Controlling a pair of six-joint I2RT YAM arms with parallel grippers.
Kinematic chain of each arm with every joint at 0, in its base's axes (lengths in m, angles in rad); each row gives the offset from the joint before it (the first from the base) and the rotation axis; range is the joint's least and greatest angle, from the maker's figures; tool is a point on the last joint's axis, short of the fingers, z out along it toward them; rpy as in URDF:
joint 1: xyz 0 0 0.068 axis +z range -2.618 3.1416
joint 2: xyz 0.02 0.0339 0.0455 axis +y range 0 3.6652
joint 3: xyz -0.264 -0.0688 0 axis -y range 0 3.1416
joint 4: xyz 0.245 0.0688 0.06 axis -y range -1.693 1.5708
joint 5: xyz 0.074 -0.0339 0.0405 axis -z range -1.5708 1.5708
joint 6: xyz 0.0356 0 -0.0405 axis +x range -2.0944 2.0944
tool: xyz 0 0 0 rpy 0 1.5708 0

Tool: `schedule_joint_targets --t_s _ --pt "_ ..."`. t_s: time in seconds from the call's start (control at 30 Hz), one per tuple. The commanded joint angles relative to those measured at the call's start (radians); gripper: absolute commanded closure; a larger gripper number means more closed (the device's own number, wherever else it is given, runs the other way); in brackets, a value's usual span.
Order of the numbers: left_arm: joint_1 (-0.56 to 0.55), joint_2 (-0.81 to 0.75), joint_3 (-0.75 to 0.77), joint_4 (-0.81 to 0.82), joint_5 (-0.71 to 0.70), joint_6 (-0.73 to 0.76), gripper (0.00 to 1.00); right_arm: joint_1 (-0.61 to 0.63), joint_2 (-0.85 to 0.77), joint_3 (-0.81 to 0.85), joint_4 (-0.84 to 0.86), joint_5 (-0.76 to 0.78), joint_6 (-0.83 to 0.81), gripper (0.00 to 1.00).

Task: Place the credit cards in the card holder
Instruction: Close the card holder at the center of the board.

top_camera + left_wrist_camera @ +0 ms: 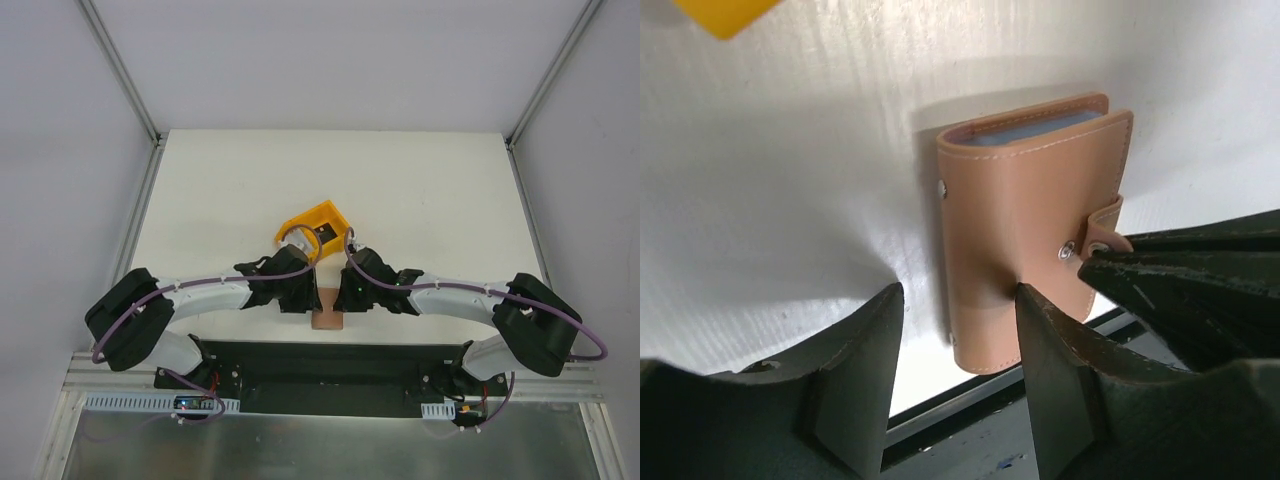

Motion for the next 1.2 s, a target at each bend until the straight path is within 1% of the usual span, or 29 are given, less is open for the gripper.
schedule_joint_targets --t_s 0.0,0.03,0.1,0.17,0.23,0.3,0.47,0.77,0.8,0.83,0.87,0.97,1.03,1.17 --pt "-0.007 0.046 0.05 -0.035 -0.028 0.006 0.52 0.0 -0.017 0.005 -0.02 -0.02 -0.01 0.89" --pt "-0.007 0.06 0.056 -0.035 -0.025 0.009 0.53 0.003 -0.014 0.005 -0.015 -0.022 -0.008 0.9" --pt "-0.007 0.078 0.065 -0.035 -0.014 0.014 0.58 0.003 -0.013 0.003 -0.006 -0.026 -0.007 0.9" --pt "-0.007 0.1 0.073 -0.032 0.0 0.017 0.6 0.001 -0.013 0.001 0.005 -0.034 -0.005 0.89" --pt "-0.007 0.12 0.084 -0.034 0.011 0.026 0.61 0.001 -0.019 -0.003 0.015 -0.037 -0.007 0.86" --pt "-0.007 0.132 0.085 -0.034 0.014 0.028 0.65 0.003 -0.031 -0.008 0.044 -0.039 -0.007 0.84" --pt "-0.007 0.143 0.062 -0.035 -0.004 0.023 0.71 0.001 -0.052 -0.005 0.045 -0.032 -0.016 0.79" --pt "-0.007 0.149 0.05 -0.035 -0.008 0.016 0.74 0.0 -0.27 -0.054 0.025 0.023 -0.065 0.65" --pt "-0.008 0.149 0.05 -0.035 -0.008 0.016 0.74 0.001 -0.295 -0.063 0.026 0.043 -0.065 0.65" --pt "-0.008 0.148 0.05 -0.035 -0.008 0.016 0.74 -0.002 -0.318 -0.075 -0.018 0.059 -0.053 0.65" --pt "-0.007 0.146 0.048 -0.035 -0.006 0.016 0.74 -0.005 -0.334 -0.089 -0.038 0.116 -0.035 0.66" --pt "-0.008 0.144 0.047 -0.035 -0.006 0.016 0.73 -0.019 -0.374 -0.146 -0.049 0.17 0.027 0.73" --pt "-0.007 0.141 0.047 -0.035 -0.005 0.014 0.73 -0.034 -0.367 -0.169 -0.044 0.164 0.05 0.78" --pt "-0.008 0.141 0.053 -0.034 0.0 0.017 0.72 -0.048 -0.312 -0.17 0.0 0.127 0.065 0.79"
